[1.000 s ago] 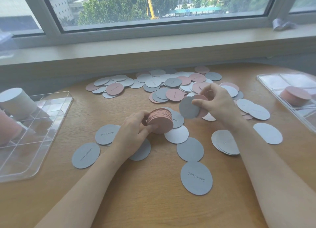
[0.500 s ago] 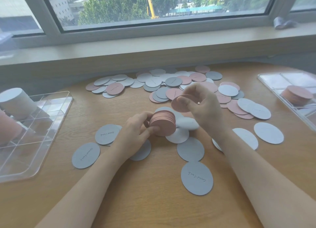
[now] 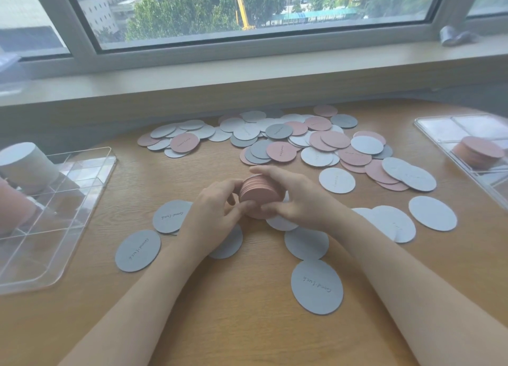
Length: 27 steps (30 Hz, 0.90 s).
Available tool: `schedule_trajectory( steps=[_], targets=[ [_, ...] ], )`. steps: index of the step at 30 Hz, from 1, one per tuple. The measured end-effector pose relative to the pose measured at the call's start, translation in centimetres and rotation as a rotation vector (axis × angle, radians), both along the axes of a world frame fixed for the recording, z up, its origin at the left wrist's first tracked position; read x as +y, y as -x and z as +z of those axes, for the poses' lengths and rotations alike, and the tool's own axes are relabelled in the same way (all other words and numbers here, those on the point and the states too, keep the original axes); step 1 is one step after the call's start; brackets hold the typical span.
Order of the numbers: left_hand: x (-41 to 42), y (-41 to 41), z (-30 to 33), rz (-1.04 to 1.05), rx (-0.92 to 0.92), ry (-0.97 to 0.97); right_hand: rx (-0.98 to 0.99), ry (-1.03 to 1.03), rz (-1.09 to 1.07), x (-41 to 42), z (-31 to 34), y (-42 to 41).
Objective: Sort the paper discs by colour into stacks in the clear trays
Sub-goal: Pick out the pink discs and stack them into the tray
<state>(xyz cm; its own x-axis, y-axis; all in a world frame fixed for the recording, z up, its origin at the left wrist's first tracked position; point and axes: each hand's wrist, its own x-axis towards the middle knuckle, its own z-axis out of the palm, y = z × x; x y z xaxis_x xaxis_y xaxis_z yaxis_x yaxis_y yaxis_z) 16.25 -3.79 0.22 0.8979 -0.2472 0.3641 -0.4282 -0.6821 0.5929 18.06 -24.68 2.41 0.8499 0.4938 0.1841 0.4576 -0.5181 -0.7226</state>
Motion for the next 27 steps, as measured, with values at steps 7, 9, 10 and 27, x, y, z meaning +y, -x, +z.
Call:
schedule_trajectory(
  steps=[7, 9, 10, 27],
  targets=[
    [-0.3, -0.1, -0.3, -0.003, -0.045, -0.032, -0.05, -0.052, -0.026, 0.0, -0.1, -0.1],
    [-0.2, -0.3, -0.7, -0.023, -0.003, -0.092, -0.037, -0.015, -0.006, 0.1, -0.6, -0.2],
    [-0.1, -0.4, -0.8, -0.029, 0.014, -0.107, -0.034, -0.009, 0.003, 0.2, -0.7, -0.3],
    [-0.3, 0.3, 0.3, -0.001, 0.016, 0.069, -0.072, 0.481, -0.721, -9.4, 1.3, -2.3]
  ],
)
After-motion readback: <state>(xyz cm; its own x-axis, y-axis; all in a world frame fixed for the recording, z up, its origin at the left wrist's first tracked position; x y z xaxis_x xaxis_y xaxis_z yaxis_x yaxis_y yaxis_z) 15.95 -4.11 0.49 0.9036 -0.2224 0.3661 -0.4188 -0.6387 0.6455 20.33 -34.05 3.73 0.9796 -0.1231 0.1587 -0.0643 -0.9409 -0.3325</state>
